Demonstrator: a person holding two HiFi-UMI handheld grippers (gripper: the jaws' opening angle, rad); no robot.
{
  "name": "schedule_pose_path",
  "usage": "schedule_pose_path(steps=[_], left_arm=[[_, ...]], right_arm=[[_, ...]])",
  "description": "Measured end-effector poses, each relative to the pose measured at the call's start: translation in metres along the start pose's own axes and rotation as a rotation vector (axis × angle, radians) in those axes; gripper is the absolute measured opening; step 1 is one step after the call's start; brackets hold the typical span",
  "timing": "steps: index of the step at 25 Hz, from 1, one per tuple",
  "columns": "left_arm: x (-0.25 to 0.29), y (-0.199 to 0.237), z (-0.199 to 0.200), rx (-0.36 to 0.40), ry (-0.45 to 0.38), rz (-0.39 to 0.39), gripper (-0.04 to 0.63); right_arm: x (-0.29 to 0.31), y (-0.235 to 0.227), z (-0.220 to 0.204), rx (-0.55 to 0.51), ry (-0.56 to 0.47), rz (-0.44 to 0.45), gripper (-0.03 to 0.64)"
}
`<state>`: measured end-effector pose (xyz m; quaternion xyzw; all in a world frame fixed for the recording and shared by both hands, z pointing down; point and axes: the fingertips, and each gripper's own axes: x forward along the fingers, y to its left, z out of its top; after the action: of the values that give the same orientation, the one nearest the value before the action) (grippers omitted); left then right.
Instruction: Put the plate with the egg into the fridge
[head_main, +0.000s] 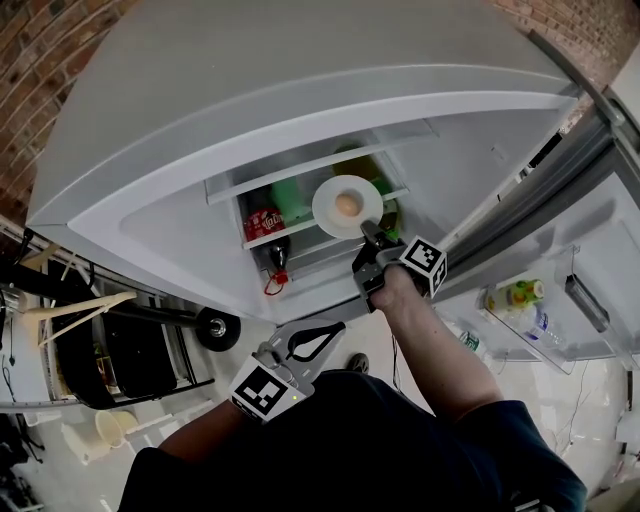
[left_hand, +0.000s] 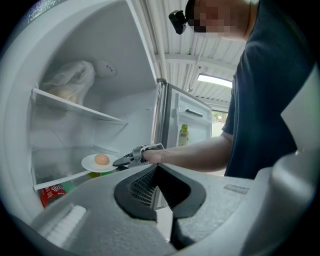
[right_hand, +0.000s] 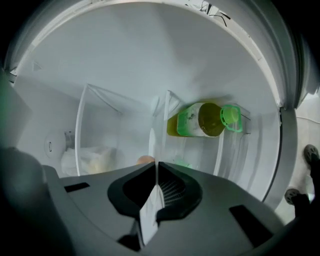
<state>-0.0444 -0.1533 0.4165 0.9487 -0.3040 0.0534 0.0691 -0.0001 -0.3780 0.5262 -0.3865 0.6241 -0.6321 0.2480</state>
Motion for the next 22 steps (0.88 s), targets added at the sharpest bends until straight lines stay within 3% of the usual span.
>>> schedule_pose_path(steps=[22], left_arm=[[-0.012, -0.001, 0.002, -0.042, -0.039, 0.024, 0.005]], right_arm=[[0.039, 0.005, -0.001, 0.007, 0.020, 0.000, 0.021]])
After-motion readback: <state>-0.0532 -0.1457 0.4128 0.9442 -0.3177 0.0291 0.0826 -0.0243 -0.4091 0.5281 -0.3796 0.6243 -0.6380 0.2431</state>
